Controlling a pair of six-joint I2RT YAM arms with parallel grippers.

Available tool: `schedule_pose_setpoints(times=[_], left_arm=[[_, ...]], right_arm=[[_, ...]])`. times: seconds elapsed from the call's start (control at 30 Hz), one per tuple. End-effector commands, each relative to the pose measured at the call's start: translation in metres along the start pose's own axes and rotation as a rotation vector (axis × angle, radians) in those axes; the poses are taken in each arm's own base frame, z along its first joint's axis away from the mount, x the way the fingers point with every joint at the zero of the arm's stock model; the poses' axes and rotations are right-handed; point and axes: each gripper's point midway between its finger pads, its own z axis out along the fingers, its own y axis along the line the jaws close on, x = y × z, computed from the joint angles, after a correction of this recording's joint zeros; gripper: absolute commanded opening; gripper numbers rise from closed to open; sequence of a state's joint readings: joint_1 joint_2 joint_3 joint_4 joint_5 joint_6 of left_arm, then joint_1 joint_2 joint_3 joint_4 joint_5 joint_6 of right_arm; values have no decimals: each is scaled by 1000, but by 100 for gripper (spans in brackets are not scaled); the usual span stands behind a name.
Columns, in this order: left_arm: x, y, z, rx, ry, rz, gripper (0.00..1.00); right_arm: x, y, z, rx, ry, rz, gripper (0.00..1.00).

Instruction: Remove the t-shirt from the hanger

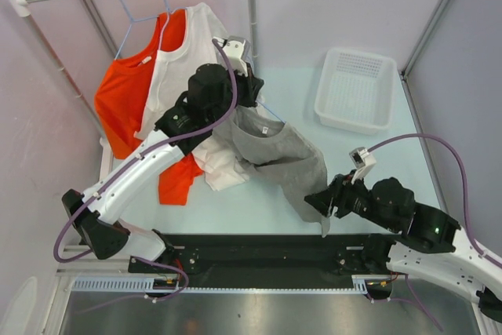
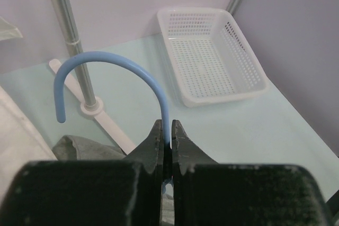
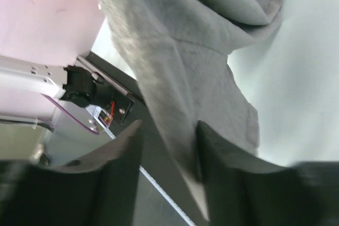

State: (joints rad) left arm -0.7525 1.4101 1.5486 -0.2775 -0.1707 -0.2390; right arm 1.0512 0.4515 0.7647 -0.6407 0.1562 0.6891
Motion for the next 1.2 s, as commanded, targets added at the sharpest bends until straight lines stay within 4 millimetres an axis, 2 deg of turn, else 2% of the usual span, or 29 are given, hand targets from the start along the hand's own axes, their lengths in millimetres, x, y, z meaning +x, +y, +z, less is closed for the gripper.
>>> schedule_pose_setpoints(times=[0.0, 0.07, 0.13, 0.17, 0.2, 0.27, 0.3, 0.4, 0.63, 0.73, 0.83, 0.87, 1.07, 1.17], left_arm=[[-41, -10, -12, 52, -103, -45, 0], [-41, -8, -13, 46, -108, -46, 0], [-40, -1, -12, 11, -110, -53, 0], [-42, 5, -12, -9, -113, -81, 0], [-43, 10, -13, -26, -116, -104, 0], [-45, 22, -15, -38, -130, -191, 0], [-46, 24, -15, -27, -139, -215, 0], [-48, 28, -19, -11, -175, -280, 0], [-58, 53, -24, -103, -231, -385, 0], [-67, 74, -26, -146, -274, -464, 0], [-71, 82, -26, -141, -284, -473, 0], [-71, 83, -26, -139, -281, -469, 0], [-60, 82, -28, -85, -268, -460, 0], [-59, 76, -26, -47, -264, -456, 0]], right_arm=[[-15, -8, -10, 38, -90, 54, 41], [-22, -11, -16, 41, -133, 74, 27], [-29, -19, -22, 81, -182, 120, 17], [-32, -24, -26, 95, -208, 144, 4], [-36, -38, -35, 146, -257, 174, 0], [-39, -50, -44, 175, -318, 273, 0], [-45, -57, -56, 171, -383, 313, 0], [-51, -66, -72, 137, -469, 398, 0], [-53, -86, -87, 230, -514, 495, 0], [-53, -97, -92, 276, -545, 535, 0], [-58, -109, -105, 322, -597, 593, 0], [-57, -117, -110, 358, -612, 594, 0], [-62, -133, -140, 431, -668, 601, 0], [-62, -131, -141, 428, -642, 551, 0]])
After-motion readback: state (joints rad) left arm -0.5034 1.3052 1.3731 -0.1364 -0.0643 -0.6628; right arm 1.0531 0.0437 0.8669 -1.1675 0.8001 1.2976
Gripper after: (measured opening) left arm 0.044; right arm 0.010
